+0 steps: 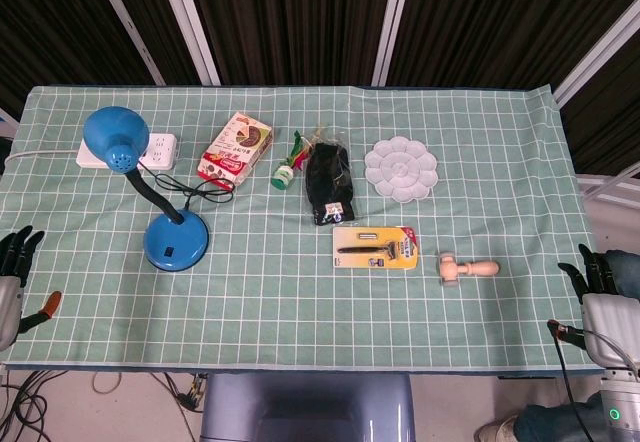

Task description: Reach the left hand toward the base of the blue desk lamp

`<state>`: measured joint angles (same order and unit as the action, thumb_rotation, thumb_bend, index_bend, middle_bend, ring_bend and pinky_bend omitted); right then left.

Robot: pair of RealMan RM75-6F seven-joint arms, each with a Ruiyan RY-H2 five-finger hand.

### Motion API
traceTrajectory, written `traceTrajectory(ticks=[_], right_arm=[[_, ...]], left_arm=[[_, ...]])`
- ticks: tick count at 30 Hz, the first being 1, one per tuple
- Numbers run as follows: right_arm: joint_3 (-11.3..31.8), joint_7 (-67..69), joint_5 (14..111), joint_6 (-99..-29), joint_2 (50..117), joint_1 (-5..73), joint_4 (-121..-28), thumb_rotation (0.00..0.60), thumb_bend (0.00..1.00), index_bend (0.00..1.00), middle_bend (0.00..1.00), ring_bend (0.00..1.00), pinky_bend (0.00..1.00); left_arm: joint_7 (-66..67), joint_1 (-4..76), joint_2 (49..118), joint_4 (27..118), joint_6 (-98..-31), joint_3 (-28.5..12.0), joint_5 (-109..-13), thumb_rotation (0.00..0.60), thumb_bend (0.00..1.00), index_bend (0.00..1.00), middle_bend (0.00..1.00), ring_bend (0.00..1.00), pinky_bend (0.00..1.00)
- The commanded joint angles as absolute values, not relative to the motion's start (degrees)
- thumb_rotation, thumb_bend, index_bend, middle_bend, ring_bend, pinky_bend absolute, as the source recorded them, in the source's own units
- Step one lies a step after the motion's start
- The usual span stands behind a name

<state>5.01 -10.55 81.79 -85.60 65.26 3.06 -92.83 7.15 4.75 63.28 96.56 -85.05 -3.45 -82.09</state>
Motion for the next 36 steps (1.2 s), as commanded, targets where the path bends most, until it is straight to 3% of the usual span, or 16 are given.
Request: traceTrajectory(ticks=[1,18,30,33,35,36], right_arm=[[5.0,-10.6,81.8,-85.6,65.3,3.0,-92.8,0.600,0.15,0.23,0.05,0.07,1.00],[4.9,-10.9,81.9,-85.7,65.3,3.0,-92.8,0.600,0.15,0.23,0.05,0.07,1.00],[5.0,-10.7,81.7,-85.5,65.2,3.0,-93.0,0.600,0.15,0.23,0.05,0.07,1.00],[5.0,-10.7,81.6,-85.5,65.1,3.0,-93.0,0.600,0.15,0.23,0.05,0.07,1.00],[5.0,-10.7,81.5,-85.5,65.1,2.9,-93.1,0.600,0.15,0.23,0.05,0.07,1.00],[5.1,-10.8,81.2,-85.5,65.1,2.9,-93.2,0.600,0.15,0.23,0.05,0.07,1.00]], left_arm=[[7.1,4.7,63.3,96.6,-85.1,-3.5,-82.1,0.600,0.30,0.01,0.00,0.00,0.00],[6.6,4.9,62.9,96.6,-84.5,-3.3,-82.2,0.600,0.31,0.00,0.00,0.00,0.00],[6.1,5.3,63.1,96.0,-84.6,-3.0,-84.1,0.600,0.40,0.00,0.00,0.00,0.00],[5.4,5.4,63.3,95.2,-85.6,-2.9,-85.7,0.600,0.45,0.00,0.07,0.10,0.21],[5.1,5.2,63.6,95.0,-86.3,-3.0,-86.0,0.600,0.50,0.00,0.18,0.27,0.45],[4.5,5.0,63.8,95.3,-86.8,-3.1,-86.1,0.600,0.52,0.00,0.22,0.32,0.51]])
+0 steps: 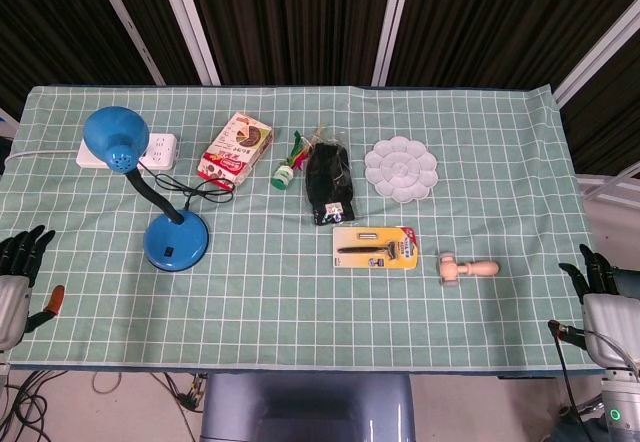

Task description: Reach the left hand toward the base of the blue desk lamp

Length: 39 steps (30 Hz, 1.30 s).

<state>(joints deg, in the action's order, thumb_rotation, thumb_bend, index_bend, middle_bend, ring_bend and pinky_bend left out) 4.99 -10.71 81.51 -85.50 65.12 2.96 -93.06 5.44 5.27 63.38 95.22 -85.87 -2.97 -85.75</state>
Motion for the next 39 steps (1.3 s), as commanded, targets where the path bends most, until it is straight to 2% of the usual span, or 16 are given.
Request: traceTrajectory(ticks=[1,5,8,13,17,24,31,39], right_arm=[[5.2,-10.8,81.0,-85.6,65.1,2.8,-93.3,0.600,0.15,0.23,0.05,0.07,1.00],[5.4,-11.1,80.5,-85.7,65.0,2.7,-93.7,0.600,0.15,0.23,0.05,0.07,1.00],[5.3,-11.3,80.4,-85.6,65.0,2.7,-93.9,0.600,0.15,0.23,0.05,0.07,1.00],[5.3,-11.5,80.2,-85.6,65.0,2.6,-94.2,0.600,0.15,0.23,0.05,0.07,1.00],[5.3,-11.5,80.0,-85.5,64.9,2.6,-94.3,0.600,0.15,0.23,0.05,0.07,1.00],[5.3,-11.3,80.0,-85.9,64.8,2.4,-94.3,0.600,0.15,0.23,0.05,0.07,1.00],[5.5,-11.4,79.8,-86.0,64.8,2.3,-94.4,0.600,0.15,0.23,0.05,0.07,1.00],[5.5,-11.7,79.6,-86.0,64.7,2.2,-94.5,0.600,0.15,0.23,0.05,0.07,1.00]], left_arm=[[3.8,4.9,64.0,95.4,-87.2,-3.2,-86.4,0.600,0.55,0.00,0.29,0.40,0.59],[2.8,5.4,63.9,95.5,-87.7,-3.1,-88.5,0.600,0.67,0.00,0.54,0.62,0.78],[4.4,6.7,63.7,95.9,-85.8,-3.3,-88.6,0.600,0.77,0.01,0.66,0.72,0.86],[6.4,9.7,64.7,96.5,-79.6,-3.6,-86.2,0.600,0.87,0.04,0.77,0.81,0.93],[6.3,12.1,65.3,97.5,-73.4,-3.6,-82.9,0.600,0.91,0.05,0.80,0.84,0.97],[8.2,15.0,67.1,97.5,-65.2,-3.7,-75.5,0.600,0.92,0.05,0.80,0.84,0.97],[7.5,17.3,69.0,94.9,-59.6,-3.2,-72.8,0.600,0.91,0.06,0.80,0.84,0.97],[6.2,18.7,71.2,92.0,-57.0,-2.7,-72.2,0.600,0.91,0.06,0.80,0.84,0.97]])
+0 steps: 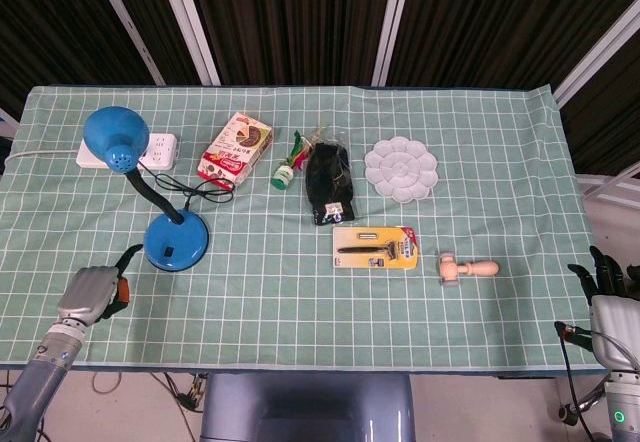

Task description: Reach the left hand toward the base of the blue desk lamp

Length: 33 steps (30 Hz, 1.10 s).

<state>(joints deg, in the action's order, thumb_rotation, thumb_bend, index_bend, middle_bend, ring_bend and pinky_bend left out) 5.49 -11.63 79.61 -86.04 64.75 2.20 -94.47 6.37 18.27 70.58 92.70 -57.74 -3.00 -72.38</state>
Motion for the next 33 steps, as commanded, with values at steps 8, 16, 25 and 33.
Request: traceTrajectory(ticks=[8,16,25,33], right_arm=[[5.6,-11.9,79.3,-86.0,64.8,2.1,-94.6,0.600,0.15,0.23,0.05,0.07,1.00],[5.6,-12.1,79.3,-86.1,64.8,2.1,-94.6,0.600,0.15,0.23,0.05,0.07,1.00],[5.7,-12.3,79.1,-86.1,64.8,2.1,-94.6,0.600,0.15,0.23,0.05,0.07,1.00],[5.7,-12.4,78.9,-86.0,64.8,2.1,-94.7,0.600,0.15,0.23,0.05,0.07,1.00]], left_arm=[[6.0,19.9,72.8,90.2,-55.6,-2.5,-71.9,0.600,0.91,0.07,0.80,0.84,0.97],[6.5,20.5,73.8,89.4,-55.2,-2.3,-71.4,0.600,0.91,0.10,0.80,0.84,0.97],[7.0,21.1,74.8,89.1,-55.3,-2.2,-71.3,0.600,0.91,0.10,0.80,0.84,0.97],[7.5,21.5,75.5,88.8,-55.2,-2.0,-70.9,0.600,0.91,0.10,0.80,0.84,0.96]])
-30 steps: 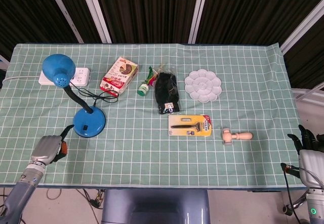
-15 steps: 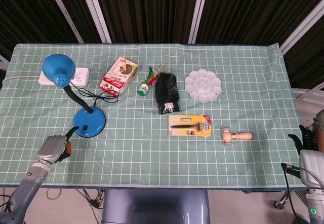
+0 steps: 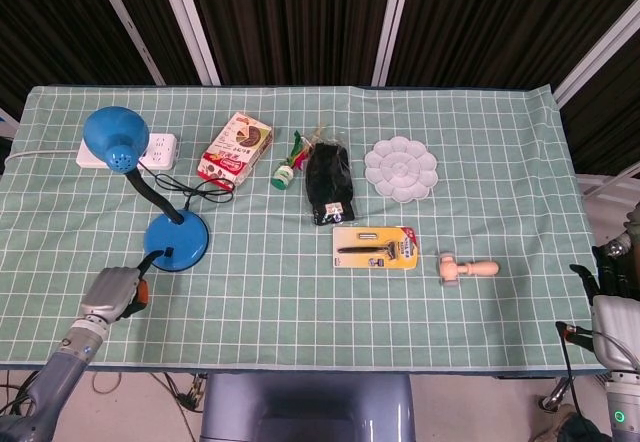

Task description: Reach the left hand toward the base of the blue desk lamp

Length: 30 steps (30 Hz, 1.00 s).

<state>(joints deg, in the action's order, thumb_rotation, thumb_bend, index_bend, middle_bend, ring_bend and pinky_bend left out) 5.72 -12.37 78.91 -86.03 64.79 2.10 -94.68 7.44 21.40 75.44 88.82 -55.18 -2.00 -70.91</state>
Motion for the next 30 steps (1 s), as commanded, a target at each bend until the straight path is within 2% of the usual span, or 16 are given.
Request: traceTrajectory(ticks=[1,30], right_arm=[[5.7,-12.4,78.8,-86.0,64.8,2.1,-94.7,0.600,0.15,0.23,0.05,0.07,1.00],[5.9,-13.0,78.3,-86.1,64.9,2.0,-94.9,0.600,0.15,0.23,0.05,0.07,1.00]], left_arm=[[7.6,21.5,75.7,88.7,-55.3,-2.0,-70.8,0.600,0.91,0.10,0.80,0.84,0.96],[8.3,22.6,76.9,87.6,-54.7,-1.4,-69.9,0.600,0.91,0.12,0.80,0.84,0.96]])
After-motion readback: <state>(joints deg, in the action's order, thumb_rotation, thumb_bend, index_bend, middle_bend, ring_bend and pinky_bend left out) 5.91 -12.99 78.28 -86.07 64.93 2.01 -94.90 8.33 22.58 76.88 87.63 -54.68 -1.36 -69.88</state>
